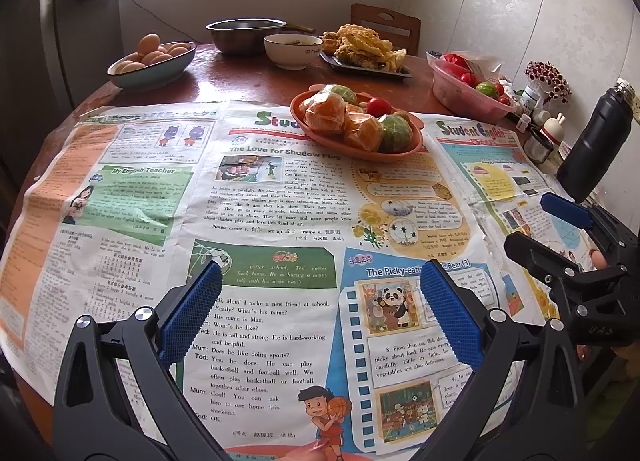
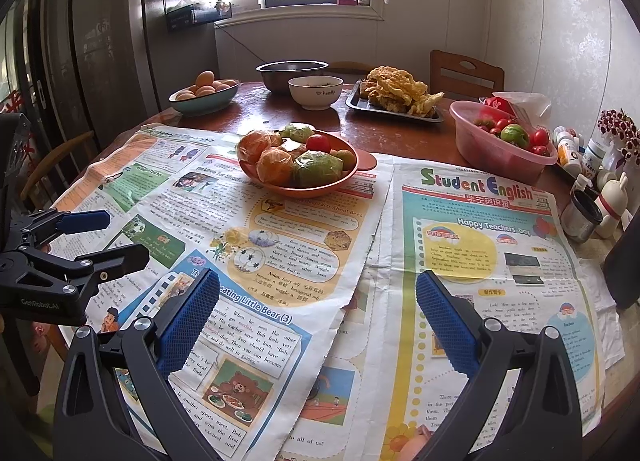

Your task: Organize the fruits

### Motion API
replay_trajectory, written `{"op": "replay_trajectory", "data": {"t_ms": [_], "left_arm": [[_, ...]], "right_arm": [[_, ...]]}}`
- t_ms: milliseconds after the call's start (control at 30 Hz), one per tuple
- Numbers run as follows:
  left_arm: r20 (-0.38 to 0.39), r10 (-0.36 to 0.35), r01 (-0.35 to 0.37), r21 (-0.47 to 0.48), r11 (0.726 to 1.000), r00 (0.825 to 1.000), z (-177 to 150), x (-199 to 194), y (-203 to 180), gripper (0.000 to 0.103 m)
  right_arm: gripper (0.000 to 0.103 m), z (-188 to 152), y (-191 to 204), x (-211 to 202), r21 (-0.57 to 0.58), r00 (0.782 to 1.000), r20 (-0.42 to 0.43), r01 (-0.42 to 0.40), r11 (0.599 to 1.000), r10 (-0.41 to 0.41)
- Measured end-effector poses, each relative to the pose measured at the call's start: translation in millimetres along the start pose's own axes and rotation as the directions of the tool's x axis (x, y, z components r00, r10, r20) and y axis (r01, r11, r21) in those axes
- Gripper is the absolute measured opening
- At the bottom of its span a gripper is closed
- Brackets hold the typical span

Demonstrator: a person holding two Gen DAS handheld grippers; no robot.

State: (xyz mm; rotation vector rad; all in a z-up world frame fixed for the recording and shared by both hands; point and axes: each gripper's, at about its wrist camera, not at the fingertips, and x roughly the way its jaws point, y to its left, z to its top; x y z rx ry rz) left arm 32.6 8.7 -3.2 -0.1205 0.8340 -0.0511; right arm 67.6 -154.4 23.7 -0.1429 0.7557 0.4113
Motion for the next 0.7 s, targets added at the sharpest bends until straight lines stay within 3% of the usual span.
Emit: {"op": "replay_trajectory", "data": {"t_ms": [233,367,433,567,700], "left_arm": [[-0.009,-0.021,0.021,-0.006,1.0,1.0,1,-1,-1,0.093],[0.046,0.035,-0.035,-0.014,0.999,0.998,6,-9,-1,0.093],[0.054,0.028,-0.026,-0.037,0.999,0.998,9,-10,4,0.093],[0.004,0.074,-0.074,-0.039,0.997,0.997,21,0,16,0.093],[-0.069,0.121,-0.128,-0.101,0.987,0.99,46,23,63,0.093]], "right_arm": [[0.099,0,-6,4,0.014,1.0,-0.01,0.009,1.0,-0.009],[0.099,0,-11,7,0.028,1.0,-0.016,0.014,1.0,-0.014],[0.099,1,-16,9,0.038,1.0,-0.02,0.021,0.999,-0.02],[0.099,5,-31,12,0.057,0.999,-0.025,0.039,0.998,-0.038],[0.098,18,-74,26,0.085,0.99,-0.054,0.136,0.987,-0.132]]}}
